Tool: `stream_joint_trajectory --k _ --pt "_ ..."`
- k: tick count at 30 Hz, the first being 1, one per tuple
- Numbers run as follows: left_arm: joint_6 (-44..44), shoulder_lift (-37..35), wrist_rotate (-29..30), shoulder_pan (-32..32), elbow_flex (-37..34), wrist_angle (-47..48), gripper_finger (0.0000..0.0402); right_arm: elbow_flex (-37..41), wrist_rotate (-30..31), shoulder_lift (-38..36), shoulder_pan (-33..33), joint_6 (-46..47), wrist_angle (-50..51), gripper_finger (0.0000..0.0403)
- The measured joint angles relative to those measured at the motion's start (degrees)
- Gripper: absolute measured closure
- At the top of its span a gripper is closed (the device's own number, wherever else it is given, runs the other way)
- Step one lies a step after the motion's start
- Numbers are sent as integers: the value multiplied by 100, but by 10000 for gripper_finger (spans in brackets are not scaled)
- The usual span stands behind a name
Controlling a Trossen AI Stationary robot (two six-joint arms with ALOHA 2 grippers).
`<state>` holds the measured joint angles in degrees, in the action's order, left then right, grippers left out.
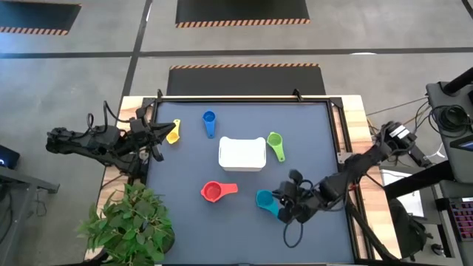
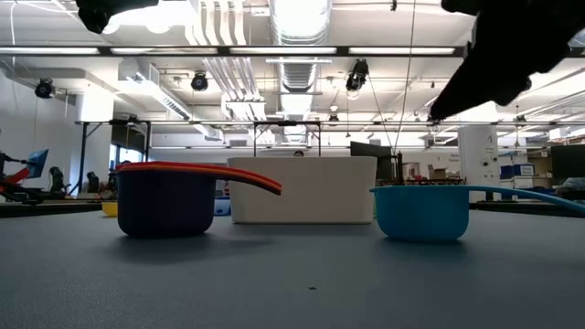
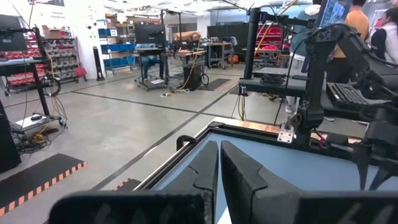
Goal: Nest measuring cups in basket
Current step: Stack the light blue measuring cup on the red measuring cup
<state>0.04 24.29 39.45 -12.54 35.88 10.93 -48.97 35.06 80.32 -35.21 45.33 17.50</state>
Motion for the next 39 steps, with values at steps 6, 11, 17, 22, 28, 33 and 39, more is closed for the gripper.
stream_joint_trajectory --k 6,11,17,22,28,33,39 --pt "2 0 -1 0 0 1 402 2 -296 237 -19 923 -7 332" --pt "2 0 1 -1 0 -3 402 2 -603 286 -45 1126 13 265" --pt "2 0 -1 1 0 -36 402 2 -854 345 -77 1133 -1 195" --pt "2 0 1 -1 0 -34 402 2 -854 349 -192 1193 0 166" --pt "2 0 1 1 0 -30 402 -41 -842 494 -369 1473 44 161" --pt "2 4 1 -1 0 -27 402 -287 -806 793 -393 1530 345 161" --pt "-2 4 1 -1 0 -24 402 -834 -804 1203 -393 1483 977 161"
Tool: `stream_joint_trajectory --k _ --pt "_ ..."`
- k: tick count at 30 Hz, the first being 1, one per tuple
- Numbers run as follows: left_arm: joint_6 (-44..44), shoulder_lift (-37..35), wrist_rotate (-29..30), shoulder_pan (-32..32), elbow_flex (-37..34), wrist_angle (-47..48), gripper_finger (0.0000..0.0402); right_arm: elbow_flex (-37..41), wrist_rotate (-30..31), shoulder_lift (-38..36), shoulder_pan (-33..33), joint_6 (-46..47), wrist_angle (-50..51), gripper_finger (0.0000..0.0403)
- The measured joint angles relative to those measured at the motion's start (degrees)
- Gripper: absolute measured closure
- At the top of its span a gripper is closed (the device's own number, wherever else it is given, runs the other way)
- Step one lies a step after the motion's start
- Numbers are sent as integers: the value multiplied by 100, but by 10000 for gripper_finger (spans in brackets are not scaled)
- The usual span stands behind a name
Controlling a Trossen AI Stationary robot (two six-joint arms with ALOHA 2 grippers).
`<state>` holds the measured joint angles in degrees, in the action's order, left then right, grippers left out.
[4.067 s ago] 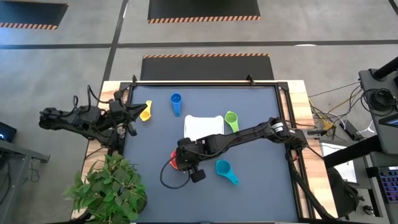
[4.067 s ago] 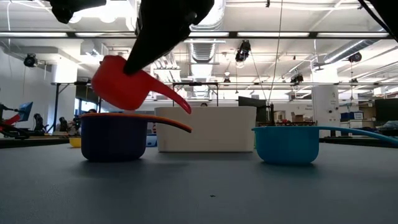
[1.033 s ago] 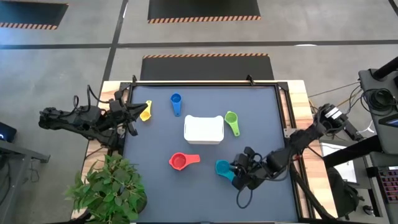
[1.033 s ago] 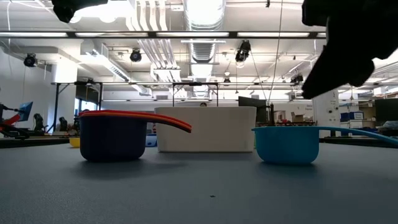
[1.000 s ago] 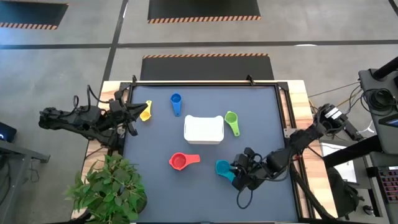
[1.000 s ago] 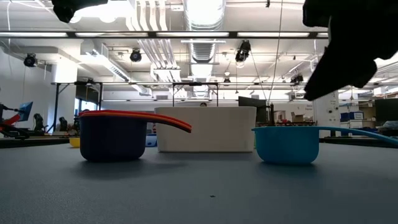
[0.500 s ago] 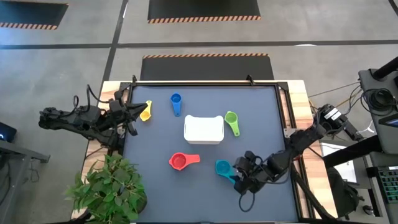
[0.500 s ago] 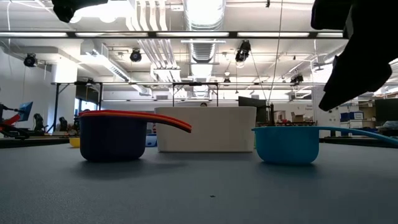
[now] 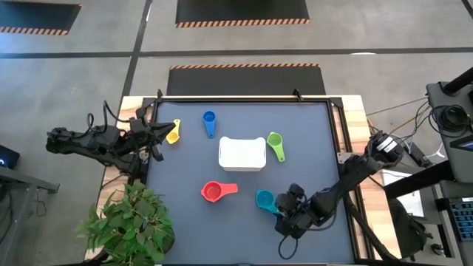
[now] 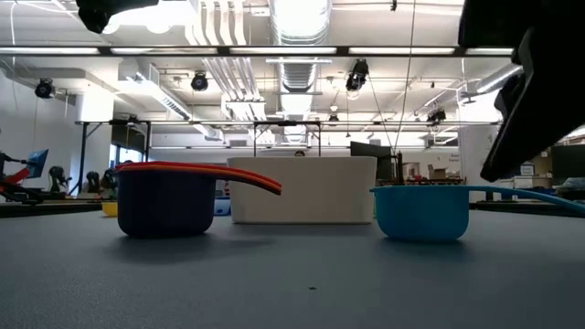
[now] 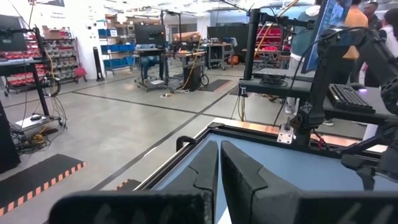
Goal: Nest measuring cups in basket
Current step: Stack the light blue measuring cup on the red measuring cup
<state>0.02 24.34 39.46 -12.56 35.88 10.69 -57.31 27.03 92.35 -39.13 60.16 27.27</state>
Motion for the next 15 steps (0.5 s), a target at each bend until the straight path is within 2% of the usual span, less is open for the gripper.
stream_joint_trajectory --k 5,15 --pt "-9 7 0 2 0 2 402 -285 2 188 0 23 400 161" --pt "-14 4 0 2 0 4 402 -325 -1 244 2 179 387 161"
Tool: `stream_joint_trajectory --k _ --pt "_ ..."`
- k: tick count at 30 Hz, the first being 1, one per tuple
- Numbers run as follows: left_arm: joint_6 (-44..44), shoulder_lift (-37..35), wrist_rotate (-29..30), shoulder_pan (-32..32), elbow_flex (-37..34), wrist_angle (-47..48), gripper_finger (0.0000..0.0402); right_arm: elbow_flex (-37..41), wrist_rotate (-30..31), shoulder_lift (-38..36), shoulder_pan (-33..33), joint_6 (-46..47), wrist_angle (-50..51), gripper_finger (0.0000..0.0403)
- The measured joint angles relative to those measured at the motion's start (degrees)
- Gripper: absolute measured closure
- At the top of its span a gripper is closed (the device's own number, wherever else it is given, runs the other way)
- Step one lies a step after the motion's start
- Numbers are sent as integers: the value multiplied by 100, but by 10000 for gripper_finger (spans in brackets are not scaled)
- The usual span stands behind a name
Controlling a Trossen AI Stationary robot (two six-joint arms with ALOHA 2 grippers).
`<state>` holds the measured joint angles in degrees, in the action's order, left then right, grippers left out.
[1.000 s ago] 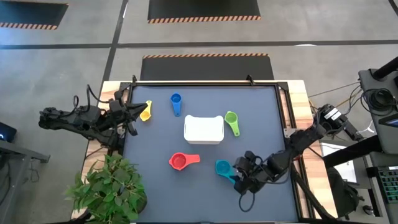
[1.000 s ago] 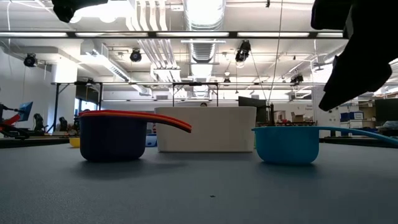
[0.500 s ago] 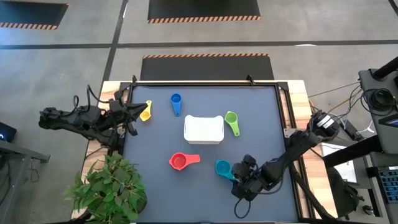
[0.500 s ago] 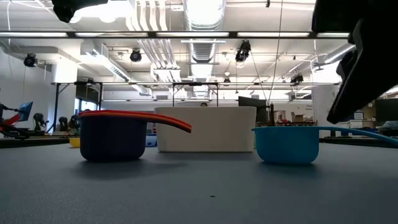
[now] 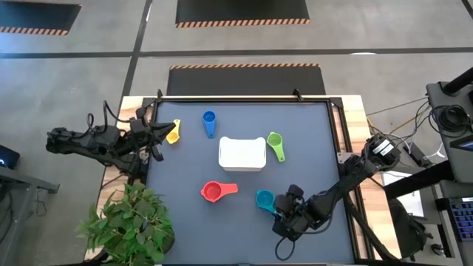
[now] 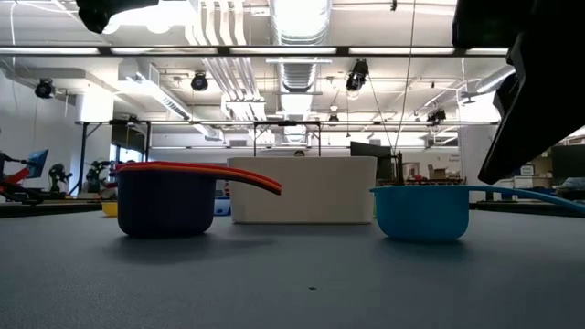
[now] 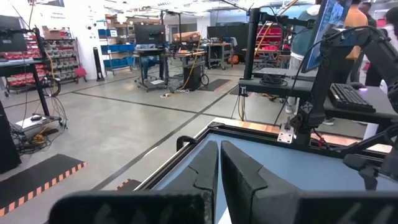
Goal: Nest measuring cups in basket
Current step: Stack the light blue measuring cup on the red measuring cup
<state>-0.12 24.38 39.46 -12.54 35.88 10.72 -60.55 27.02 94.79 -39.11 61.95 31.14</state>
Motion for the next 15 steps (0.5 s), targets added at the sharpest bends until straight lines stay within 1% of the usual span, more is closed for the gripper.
stream_joint_trajectory --k 5,9,12,15 --pt "0 -1 0 -1 0 -2 402 -7 -1 -5 2 -227 -7 161" --pt "-2 -2 0 -2 0 -2 402 -7 -12 -7 37 -192 14 159" --pt "-2 -2 0 -2 0 -2 402 -7 -13 -7 50 -190 14 147" --pt "-2 -2 0 -1 0 -4 402 -7 -26 -7 52 -151 9 124"
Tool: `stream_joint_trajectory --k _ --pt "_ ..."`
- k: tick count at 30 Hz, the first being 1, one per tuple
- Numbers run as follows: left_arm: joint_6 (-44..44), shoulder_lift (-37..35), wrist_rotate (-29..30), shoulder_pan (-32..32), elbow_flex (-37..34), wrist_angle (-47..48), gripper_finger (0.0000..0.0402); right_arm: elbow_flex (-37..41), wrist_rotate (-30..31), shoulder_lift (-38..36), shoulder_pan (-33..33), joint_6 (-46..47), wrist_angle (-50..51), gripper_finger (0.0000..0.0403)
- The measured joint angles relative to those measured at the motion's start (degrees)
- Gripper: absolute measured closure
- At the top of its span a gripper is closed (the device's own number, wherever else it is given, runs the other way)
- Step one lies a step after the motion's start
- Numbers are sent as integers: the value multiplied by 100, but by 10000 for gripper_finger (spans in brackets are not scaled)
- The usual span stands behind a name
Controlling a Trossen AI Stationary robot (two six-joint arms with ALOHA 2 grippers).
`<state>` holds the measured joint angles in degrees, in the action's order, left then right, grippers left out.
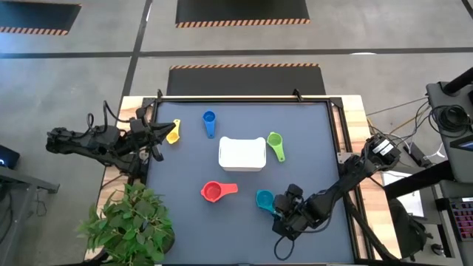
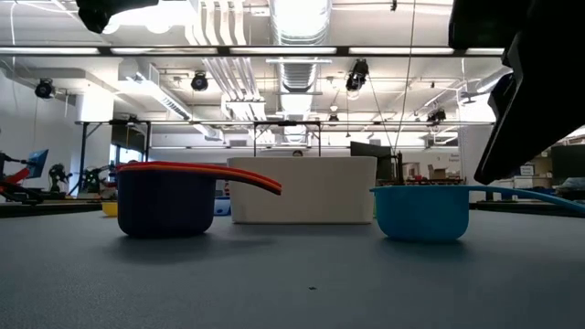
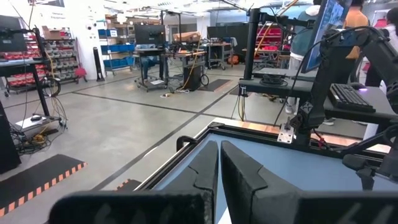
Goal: Nest measuring cups in basket
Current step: Stack the light blue measuring cup on the red measuring cup
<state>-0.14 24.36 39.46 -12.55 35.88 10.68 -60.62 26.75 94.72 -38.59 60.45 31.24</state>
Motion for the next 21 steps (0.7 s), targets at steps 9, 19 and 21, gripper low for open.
stream_joint_trajectory --k 9,19,21 --pt "-29 -2 0 0 0 0 402 23 -117 108 0 103 -109 95" --pt "-42 2 0 -1 0 0 402 313 -17 109 0 61 -489 131" --pt "-42 2 0 0 0 2 402 391 -21 109 0 123 -516 140"
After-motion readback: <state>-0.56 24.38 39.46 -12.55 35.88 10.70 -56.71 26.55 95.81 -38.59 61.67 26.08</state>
